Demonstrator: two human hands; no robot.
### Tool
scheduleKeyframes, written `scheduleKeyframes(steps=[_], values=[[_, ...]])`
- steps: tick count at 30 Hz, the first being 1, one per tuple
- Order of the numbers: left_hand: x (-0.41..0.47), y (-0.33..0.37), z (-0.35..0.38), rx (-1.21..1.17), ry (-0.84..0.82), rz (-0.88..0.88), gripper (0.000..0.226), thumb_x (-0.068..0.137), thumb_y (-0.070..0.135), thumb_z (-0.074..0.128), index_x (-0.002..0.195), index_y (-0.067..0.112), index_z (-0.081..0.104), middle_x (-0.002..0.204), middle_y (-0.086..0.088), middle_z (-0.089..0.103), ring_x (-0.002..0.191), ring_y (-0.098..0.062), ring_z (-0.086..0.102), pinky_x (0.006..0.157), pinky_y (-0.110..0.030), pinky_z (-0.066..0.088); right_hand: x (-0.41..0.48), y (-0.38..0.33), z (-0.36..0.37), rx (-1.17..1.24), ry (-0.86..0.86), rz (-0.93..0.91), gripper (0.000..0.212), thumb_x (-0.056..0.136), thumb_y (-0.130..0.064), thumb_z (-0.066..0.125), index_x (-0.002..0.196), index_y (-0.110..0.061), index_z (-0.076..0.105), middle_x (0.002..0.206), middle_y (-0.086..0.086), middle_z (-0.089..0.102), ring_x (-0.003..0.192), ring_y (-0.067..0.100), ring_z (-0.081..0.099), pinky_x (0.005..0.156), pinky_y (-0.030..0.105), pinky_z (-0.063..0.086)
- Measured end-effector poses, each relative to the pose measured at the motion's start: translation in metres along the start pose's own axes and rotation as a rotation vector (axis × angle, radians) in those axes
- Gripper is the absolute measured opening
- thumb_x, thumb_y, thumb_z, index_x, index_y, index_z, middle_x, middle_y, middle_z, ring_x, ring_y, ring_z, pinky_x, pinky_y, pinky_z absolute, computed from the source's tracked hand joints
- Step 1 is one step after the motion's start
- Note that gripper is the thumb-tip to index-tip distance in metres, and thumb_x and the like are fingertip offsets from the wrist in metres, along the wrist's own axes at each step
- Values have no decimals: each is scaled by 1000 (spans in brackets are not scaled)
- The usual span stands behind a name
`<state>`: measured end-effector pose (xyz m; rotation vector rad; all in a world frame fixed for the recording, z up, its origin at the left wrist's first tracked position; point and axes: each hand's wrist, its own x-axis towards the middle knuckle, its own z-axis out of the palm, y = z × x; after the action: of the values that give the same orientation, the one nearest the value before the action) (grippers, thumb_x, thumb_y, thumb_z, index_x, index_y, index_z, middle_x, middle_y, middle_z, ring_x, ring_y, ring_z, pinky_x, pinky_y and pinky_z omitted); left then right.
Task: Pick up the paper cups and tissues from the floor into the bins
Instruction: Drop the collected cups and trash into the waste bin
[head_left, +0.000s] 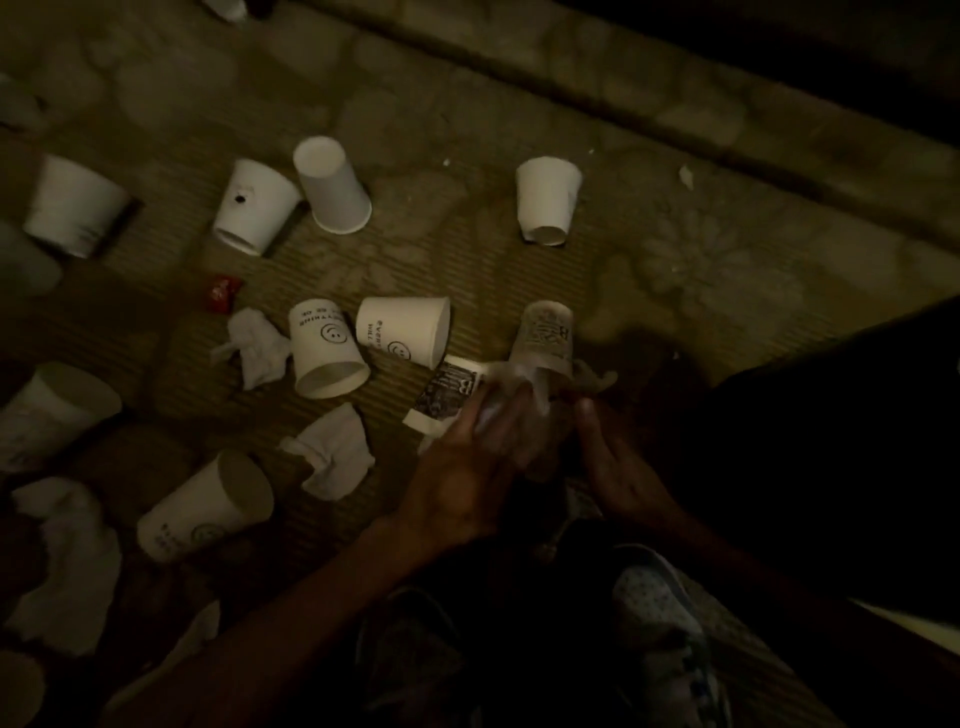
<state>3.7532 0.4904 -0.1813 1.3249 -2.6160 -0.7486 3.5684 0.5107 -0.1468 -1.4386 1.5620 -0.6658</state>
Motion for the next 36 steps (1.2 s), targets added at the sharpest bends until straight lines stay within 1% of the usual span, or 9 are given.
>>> scheduleKeyframes(steps=[2,5,10,15,19,25,28,30,36], values=[[5,1,-10,-263,160,-118,57,98,42,36,151,38,17,156,3,21,134,-31,46,98,-42,49,1,-4,-3,62,2,18,35,107,-23,28,128,-24,56,135,-10,53,129,-7,43,104,4,25],[7,5,-19,-423,136,-285,63,91,68,22,149,44,25,152,7,33,134,-15,41,110,-34,34,3,-16,-6,187,-70,189,45,107,-35,28,131,-13,57,134,1,58,127,4,51,106,16,37],[17,10,-26,-509,135,-322,61,96,65,21,152,41,23,157,5,34,141,-12,31,109,-24,22,15,-35,9,574,-66,396,51,104,-43,29,142,-13,43,141,8,52,120,16,56,94,22,49],[22,25,-42,-709,139,-447,51,103,53,26,149,34,35,153,3,39,137,-12,37,110,-29,27,27,-59,8,572,-114,540,71,102,-56,18,142,-4,45,136,21,55,113,30,59,86,34,52],[27,44,-61,-918,326,-562,50,103,52,30,104,21,69,107,-4,71,103,-21,66,95,-47,51,31,-71,3,757,-213,531,81,99,-63,14,127,1,55,122,20,62,94,24,64,71,30,53],[33,47,-73,-894,627,-700,53,98,59,36,76,21,65,74,2,70,77,-11,68,74,-36,56,35,-81,-6,884,-336,496,89,90,-75,18,114,-1,62,123,21,62,114,33,61,86,40,55],[33,34,-77,-856,737,-722,53,102,47,41,59,21,57,50,10,60,53,8,57,50,-8,40,37,-70,-26,715,-194,427,78,95,-68,26,95,-4,69,96,17,74,84,27,73,69,37,59],[30,26,-78,-871,751,-771,54,102,42,45,54,18,52,42,12,55,44,9,52,41,-7,35,35,-51,-34,484,-24,390,72,96,-67,26,87,-10,69,87,11,73,71,22,69,68,36,54],[21,19,-74,-930,679,-748,40,101,41,49,69,22,64,60,16,67,60,7,61,62,-23,50,23,3,-14,86,-122,300,63,96,-67,21,107,-25,66,125,7,62,117,25,56,97,33,41]])
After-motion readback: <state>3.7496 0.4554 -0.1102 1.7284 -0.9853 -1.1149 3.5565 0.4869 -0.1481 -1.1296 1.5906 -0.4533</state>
